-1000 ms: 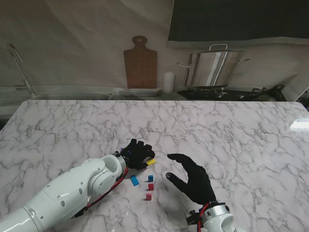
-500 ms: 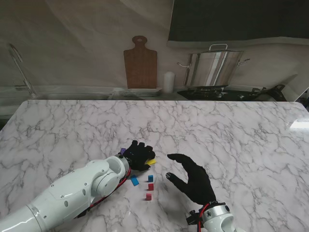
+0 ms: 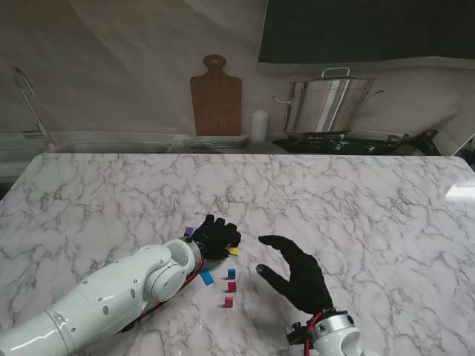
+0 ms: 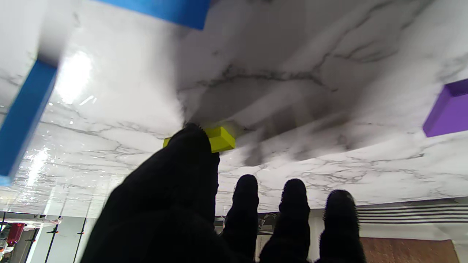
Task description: Arrange dominoes in a row
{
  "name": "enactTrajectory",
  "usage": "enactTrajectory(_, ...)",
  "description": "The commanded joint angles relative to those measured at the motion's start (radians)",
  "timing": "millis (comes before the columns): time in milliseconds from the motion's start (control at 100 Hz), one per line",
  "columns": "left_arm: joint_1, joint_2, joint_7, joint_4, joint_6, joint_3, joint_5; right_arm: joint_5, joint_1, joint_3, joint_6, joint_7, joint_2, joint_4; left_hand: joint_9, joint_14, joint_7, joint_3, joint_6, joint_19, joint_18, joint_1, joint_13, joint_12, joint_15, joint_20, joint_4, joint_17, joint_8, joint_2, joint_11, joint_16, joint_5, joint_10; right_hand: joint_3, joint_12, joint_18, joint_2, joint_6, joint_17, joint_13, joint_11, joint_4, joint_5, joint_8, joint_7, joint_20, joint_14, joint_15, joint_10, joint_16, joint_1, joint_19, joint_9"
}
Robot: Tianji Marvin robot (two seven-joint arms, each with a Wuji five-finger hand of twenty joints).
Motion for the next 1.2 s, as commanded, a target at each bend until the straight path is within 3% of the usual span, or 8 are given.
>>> enactTrajectory(0,0.001,-0.002,-0.013,0.005,-0.006,0.002,0.005,0.001,-0.007,0.001,0.004,0.001,-0.001,-0.005,0.02,0.017,0.052,0.019,-0.054,0.011,0.007,0.053,0.015,0.007,0.013,0.007,-0.019,-0.004,0.02,-0.036,0.014,0.015,0.008,-0.007,0.015,0.002,-0.001,-0.019,-0.016,0.002,0.02,0.008,0.014,0.023,0.006,0.011,0.015,0.002,0.015,-0.002,0.02,-0.018,0.015,0.006)
enactTrajectory(140,0.005,-0.001,-0.017,0.003,-0.01,-0.005,0.0,0.0,-0.007,0.001,0.004,0.002,-0.001,-0.005,0.018,0.018,-0.1,0.038,0.018,0.012,0.006,-0.051,0.011,0.005,0.01,-0.002,-0.011,-0.01,-0.106,0.003,0.013,0.011,0.03,-0.003,0.015,0.002,-0.002,-0.019,-0.016,0.003,0.02,0.008,0.014,0.022,0.006,0.011,0.016,0.003,0.015,-0.003,0.02,-0.018,0.016,0.005)
enactTrajectory(240,0.005,-0.002,-0.018,0.004,-0.013,-0.005,-0.006,0.0,-0.007,0.0,0.004,0.001,-0.001,-0.005,0.022,0.021,-0.143,0.052,0.006,0.012,0.008,-0.059,0.013,0.005,0.01,-0.003,-0.016,-0.01,-0.143,-0.011,0.013,0.01,0.083,0.0,0.015,0.002,-0.001,-0.019,-0.017,0.004,0.02,0.008,0.014,0.022,0.006,0.011,0.017,0.002,0.015,-0.003,0.02,-0.018,0.017,0.006)
enactTrajectory(440,0.003,-0.005,-0.015,0.009,-0.014,0.001,-0.015,0.002,-0.007,0.001,0.004,0.001,-0.001,-0.006,0.038,0.019,0.103,-0.017,-0.024,0.015,0.01,0.032,0.02,0.011,0.013,-0.001,-0.026,-0.005,0.005,-0.065,0.02,0.013,0.056,-0.004,0.015,0.002,0.0,-0.018,-0.017,0.004,0.022,0.008,0.014,0.022,0.005,0.012,0.018,0.004,0.016,-0.004,0.02,-0.017,0.018,0.006)
enactTrajectory(830,0.004,-0.009,-0.003,0.013,-0.008,0.003,-0.019,0.003,-0.008,0.002,0.005,0.001,-0.002,-0.009,0.057,0.012,0.338,0.015,0.004,0.037,0.008,0.052,0.039,0.061,0.039,0.001,-0.028,0.002,0.208,-0.085,0.092,0.024,-0.015,-0.012,0.017,0.002,0.0,-0.018,-0.017,0.006,0.027,0.009,0.015,0.022,0.005,0.012,0.022,0.007,0.018,-0.003,0.021,-0.017,0.023,0.007)
enactTrajectory(1030,0.001,-0.011,0.003,0.017,-0.016,0.005,-0.021,0.004,-0.007,0.002,0.006,0.002,-0.002,-0.008,0.208,-0.003,0.342,0.068,-0.06,0.11,0.012,0.035,0.149,0.162,0.107,0.019,-0.04,0.047,0.262,-0.096,0.239,0.067,-0.018,-0.034,0.017,0.002,-0.001,-0.018,-0.017,0.006,0.027,0.008,0.014,0.022,0.005,0.013,0.023,0.007,0.019,-0.003,0.022,-0.017,0.025,0.007)
enactTrajectory(1050,0.001,-0.011,0.004,0.018,-0.017,0.005,-0.021,0.004,-0.007,0.002,0.006,0.002,-0.002,-0.008,0.244,-0.006,0.341,0.079,-0.066,0.126,0.012,0.032,0.171,0.224,0.118,0.018,-0.044,0.056,0.268,-0.098,0.247,0.076,-0.016,-0.041,0.017,0.002,0.0,-0.018,-0.017,0.006,0.028,0.008,0.014,0.022,0.005,0.013,0.023,0.007,0.019,-0.003,0.023,-0.017,0.025,0.006)
enactTrajectory(1190,0.002,-0.013,0.01,0.021,-0.021,0.003,-0.027,0.004,-0.007,0.002,0.007,0.003,-0.001,-0.009,0.476,-0.029,0.339,0.073,-0.079,0.206,0.011,0.057,0.268,0.436,0.166,0.022,-0.046,0.105,0.267,-0.122,0.149,0.107,-0.007,-0.087,0.018,0.001,0.0,-0.019,-0.016,0.007,0.03,0.008,0.014,0.022,0.005,0.013,0.024,0.008,0.02,-0.002,0.023,-0.017,0.027,0.005)
